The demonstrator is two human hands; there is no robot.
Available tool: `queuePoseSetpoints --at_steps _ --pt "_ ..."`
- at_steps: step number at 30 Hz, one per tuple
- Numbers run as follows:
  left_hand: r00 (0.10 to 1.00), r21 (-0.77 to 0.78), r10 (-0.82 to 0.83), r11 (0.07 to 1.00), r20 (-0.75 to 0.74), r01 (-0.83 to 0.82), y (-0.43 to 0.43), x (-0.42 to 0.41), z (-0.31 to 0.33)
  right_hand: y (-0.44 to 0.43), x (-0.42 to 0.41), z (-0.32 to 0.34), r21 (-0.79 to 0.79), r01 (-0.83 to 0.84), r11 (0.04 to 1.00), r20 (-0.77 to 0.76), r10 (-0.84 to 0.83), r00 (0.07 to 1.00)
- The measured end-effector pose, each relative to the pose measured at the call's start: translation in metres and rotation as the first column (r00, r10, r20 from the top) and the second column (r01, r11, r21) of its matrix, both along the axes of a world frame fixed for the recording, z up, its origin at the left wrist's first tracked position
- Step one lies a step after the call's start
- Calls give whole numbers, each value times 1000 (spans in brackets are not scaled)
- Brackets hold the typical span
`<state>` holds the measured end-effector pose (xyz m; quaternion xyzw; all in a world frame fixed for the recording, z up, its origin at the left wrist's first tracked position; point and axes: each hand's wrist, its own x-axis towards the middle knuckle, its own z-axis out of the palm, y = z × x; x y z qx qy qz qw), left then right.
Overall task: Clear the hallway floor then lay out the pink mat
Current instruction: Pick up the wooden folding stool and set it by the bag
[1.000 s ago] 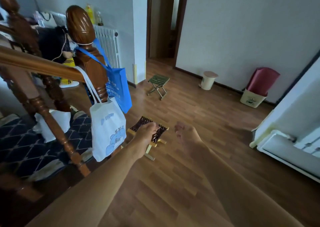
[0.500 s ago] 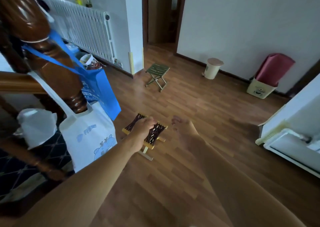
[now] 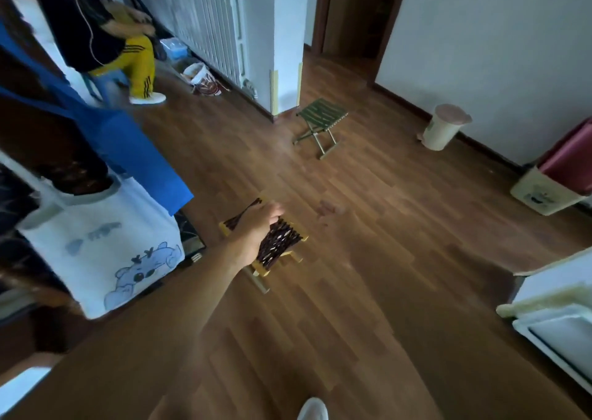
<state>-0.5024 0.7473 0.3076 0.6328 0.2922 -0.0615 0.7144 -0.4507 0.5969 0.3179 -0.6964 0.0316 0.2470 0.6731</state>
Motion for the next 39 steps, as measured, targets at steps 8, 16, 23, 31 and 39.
queuePoseSetpoints --at_steps 8,16,23,31,39 --pt "985 0 171 985 -37 -171 0 45 -39 -2 58 -24 -189 -126 974 -35 122 992" --pt "970 33 223 975 -95 -221 20 101 -70 28 123 -52 -97 -256 962 -112 245 963" --pt "936 -18 318 946 -151 -324 57 167 -96 82 201 -93 -126 -319 939 -147 300 942" --pt "898 11 379 922 -223 -386 93 221 -142 121 267 -140 -97 -396 913 -228 367 902" --pt "859 38 455 888 -235 -459 115 236 -208 141 307 -217 6 -484 875 -261 469 844"
